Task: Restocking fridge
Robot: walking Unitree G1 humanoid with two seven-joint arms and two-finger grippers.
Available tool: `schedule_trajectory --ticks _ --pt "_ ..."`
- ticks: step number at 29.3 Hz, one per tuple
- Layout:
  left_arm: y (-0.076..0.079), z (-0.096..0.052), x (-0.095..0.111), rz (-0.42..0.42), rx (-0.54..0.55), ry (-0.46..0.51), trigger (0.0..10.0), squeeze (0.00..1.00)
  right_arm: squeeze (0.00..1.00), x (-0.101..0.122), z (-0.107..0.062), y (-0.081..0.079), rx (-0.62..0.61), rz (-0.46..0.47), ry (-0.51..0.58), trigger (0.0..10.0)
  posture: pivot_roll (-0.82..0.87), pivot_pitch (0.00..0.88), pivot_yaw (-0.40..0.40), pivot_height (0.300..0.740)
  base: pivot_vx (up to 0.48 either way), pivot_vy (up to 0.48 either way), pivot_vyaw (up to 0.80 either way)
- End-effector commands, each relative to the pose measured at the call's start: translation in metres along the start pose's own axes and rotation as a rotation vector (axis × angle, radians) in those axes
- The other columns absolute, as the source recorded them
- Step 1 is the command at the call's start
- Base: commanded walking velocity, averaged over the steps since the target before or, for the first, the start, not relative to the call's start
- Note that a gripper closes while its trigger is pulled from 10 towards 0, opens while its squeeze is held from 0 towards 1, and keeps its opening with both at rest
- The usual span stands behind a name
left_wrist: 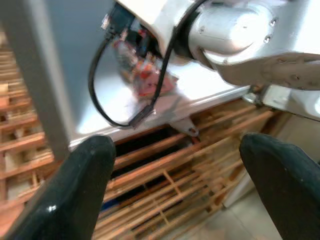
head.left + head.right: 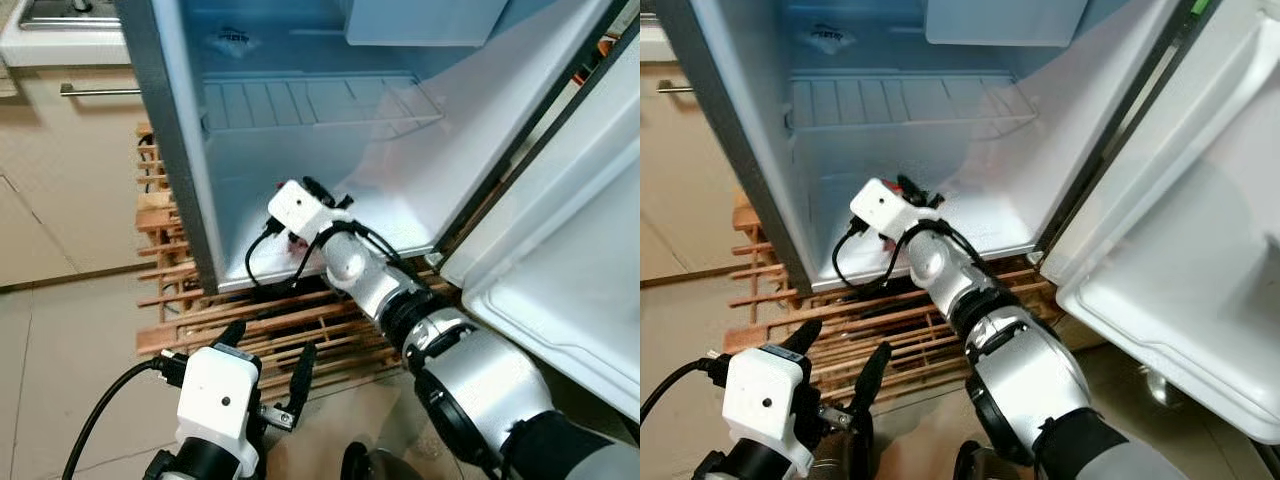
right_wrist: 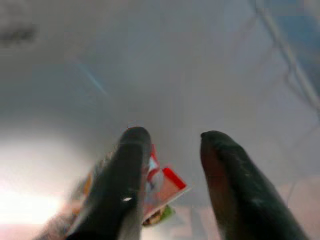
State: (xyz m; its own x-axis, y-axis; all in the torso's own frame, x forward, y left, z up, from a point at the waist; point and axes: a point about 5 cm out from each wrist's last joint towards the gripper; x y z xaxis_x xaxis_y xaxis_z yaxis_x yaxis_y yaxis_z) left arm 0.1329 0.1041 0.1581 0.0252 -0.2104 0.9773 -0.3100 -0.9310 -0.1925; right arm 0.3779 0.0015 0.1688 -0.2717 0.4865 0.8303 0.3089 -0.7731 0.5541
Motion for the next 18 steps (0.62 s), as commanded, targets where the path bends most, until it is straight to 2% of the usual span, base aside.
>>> schedule_trajectory --ticks 1,3,4,5,6,7,8,9,11,12,14,16,18 --pt "0.002 0.004 -0.003 0.014 -0.017 -0.006 10.0 0.00 1.00 -0.003 0.001 0.009 -0.042 0.072 -0.030 10.0 0.25 0.232 -0.124 0.740 0.000 0.000 0.00" --pt "0.002 0.007 -0.004 0.014 -0.017 -0.004 10.0 0.00 1.00 -0.005 0.002 0.015 -0.066 0.270 -0.081 10.0 0.24 0.224 -0.125 0.740 0.000 0.000 0.00" --pt "0.002 0.007 -0.004 0.014 -0.017 -0.004 10.0 0.00 1.00 -0.005 0.002 0.015 -0.066 0.270 -0.081 10.0 0.24 0.224 -0.125 0.740 0.000 0.000 0.00" --pt "0.001 0.012 -0.004 0.005 -0.022 0.007 10.0 0.00 1.00 -0.002 0.004 0.018 -0.067 0.389 -0.089 10.0 0.21 0.198 -0.131 0.740 0.000 0.000 0.00" --pt "0.001 0.012 -0.004 0.005 -0.022 0.007 10.0 0.00 1.00 -0.002 0.004 0.018 -0.067 0.389 -0.089 10.0 0.21 0.198 -0.131 0.740 0.000 0.000 0.00" --pt "0.001 0.014 -0.004 0.000 -0.027 0.013 10.0 0.00 1.00 -0.002 0.005 0.019 -0.071 0.433 -0.096 10.0 0.20 0.192 -0.133 0.740 0.000 0.000 0.00" --pt "0.002 0.019 -0.005 -0.011 -0.043 0.023 10.0 0.00 0.00 -0.001 0.005 0.019 -0.069 0.544 -0.102 10.0 0.18 0.179 -0.137 0.740 0.000 0.000 0.00" --pt "0.002 0.019 -0.005 -0.011 -0.043 0.023 10.0 0.00 0.00 -0.001 0.005 0.019 -0.069 0.544 -0.102 10.0 0.18 0.179 -0.137 0.740 0.000 0.000 0.00" --pt "0.001 0.028 -0.006 -0.015 -0.044 0.033 10.0 0.00 0.00 -0.001 0.005 0.013 -0.049 0.650 -0.116 10.0 0.15 0.167 -0.139 0.740 0.000 0.000 0.00" --pt "0.001 0.028 -0.006 -0.015 -0.044 0.033 10.0 0.00 0.00 -0.001 0.005 0.013 -0.049 0.650 -0.116 10.0 0.15 0.167 -0.139 0.740 0.000 0.000 0.00" --pt "0.000 0.035 -0.006 -0.012 -0.038 0.047 10.0 0.00 0.00 -0.013 0.000 0.003 -0.039 0.744 -0.183 10.0 0.16 0.166 -0.141 0.740 0.000 0.000 0.00" --pt "-0.001 0.036 -0.006 -0.011 -0.035 0.050 10.0 0.00 0.00 -0.016 -0.001 0.002 -0.038 0.760 -0.196 10.0 0.16 0.166 -0.141 0.740 0.000 0.000 0.00" --pt "-0.003 0.035 -0.004 -0.009 -0.020 0.056 10.0 0.00 0.00 -0.027 -0.007 -0.004 -0.050 0.794 -0.253 10.0 0.17 0.169 -0.143 0.740 0.000 0.000 0.00"
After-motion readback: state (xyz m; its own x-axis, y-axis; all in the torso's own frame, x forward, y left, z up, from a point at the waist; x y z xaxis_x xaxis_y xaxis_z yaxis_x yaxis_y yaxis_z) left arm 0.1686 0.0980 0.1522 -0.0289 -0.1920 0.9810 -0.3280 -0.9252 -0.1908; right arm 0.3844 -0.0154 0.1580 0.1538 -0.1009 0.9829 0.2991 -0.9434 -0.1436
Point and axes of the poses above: a point about 5 cm out from each wrist's last joint towards the gripper, its own z axis pointing out of the wrist towards the gripper, its own x axis along the axis of the wrist's last joint, y = z × x, and after that the axes turned 11 degrees about z, right-handed
